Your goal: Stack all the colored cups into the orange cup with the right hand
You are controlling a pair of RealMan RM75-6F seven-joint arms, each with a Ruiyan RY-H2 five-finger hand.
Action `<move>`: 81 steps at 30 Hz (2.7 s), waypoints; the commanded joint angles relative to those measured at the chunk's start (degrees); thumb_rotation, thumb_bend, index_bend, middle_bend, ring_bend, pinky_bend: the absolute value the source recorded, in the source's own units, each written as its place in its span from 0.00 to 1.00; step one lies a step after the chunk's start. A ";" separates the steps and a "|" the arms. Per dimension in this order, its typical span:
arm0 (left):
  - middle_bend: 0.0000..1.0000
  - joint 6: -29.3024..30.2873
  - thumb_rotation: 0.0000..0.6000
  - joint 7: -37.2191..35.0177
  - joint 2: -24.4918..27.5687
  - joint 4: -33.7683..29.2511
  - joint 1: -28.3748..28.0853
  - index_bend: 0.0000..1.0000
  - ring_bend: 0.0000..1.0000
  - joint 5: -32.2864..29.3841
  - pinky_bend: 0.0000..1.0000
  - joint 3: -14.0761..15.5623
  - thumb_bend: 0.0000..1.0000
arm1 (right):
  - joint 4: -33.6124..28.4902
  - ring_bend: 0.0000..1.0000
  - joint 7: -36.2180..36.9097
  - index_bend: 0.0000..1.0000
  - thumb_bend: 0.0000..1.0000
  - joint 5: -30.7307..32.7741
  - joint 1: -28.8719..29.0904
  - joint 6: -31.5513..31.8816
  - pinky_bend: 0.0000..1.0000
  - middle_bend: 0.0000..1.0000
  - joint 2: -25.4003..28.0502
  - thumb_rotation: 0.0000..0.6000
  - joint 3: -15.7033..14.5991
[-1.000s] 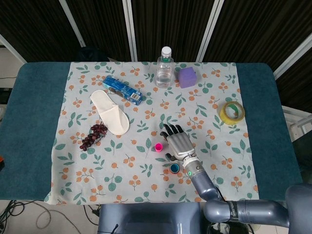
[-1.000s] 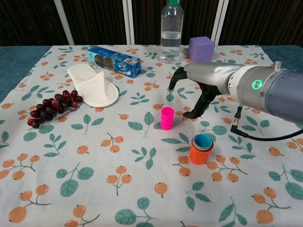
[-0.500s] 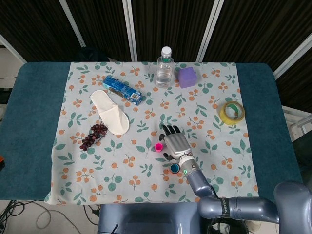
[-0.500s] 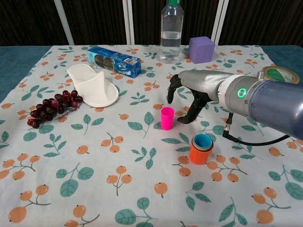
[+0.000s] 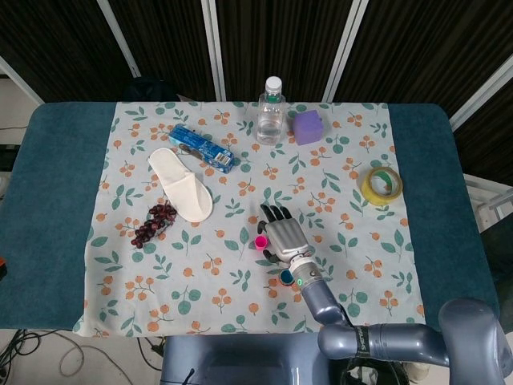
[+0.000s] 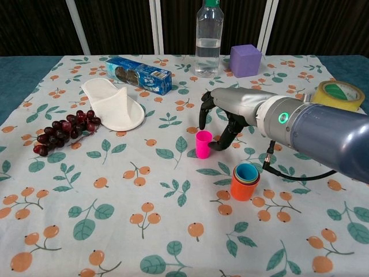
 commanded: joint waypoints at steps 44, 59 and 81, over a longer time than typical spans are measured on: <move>0.01 -0.04 1.00 -0.09 0.02 0.11 -0.02 0.15 0.00 0.04 0.00 0.00 0.75 | -12.30 0.03 0.49 0.49 0.46 -6.03 -3.14 6.69 0.12 0.00 7.24 1.00 -2.70; 0.01 0.28 1.00 0.61 -0.21 -0.09 0.02 0.15 0.00 0.55 0.00 0.26 0.75 | -26.53 0.03 4.54 0.49 0.46 -23.55 -13.61 14.14 0.12 0.00 16.94 1.00 -14.80; 0.01 0.25 1.00 0.58 -0.21 -0.03 0.04 0.15 0.00 0.40 0.00 0.19 0.75 | -22.41 0.03 6.97 0.49 0.46 -26.21 -17.07 11.16 0.12 0.00 14.92 1.00 -15.07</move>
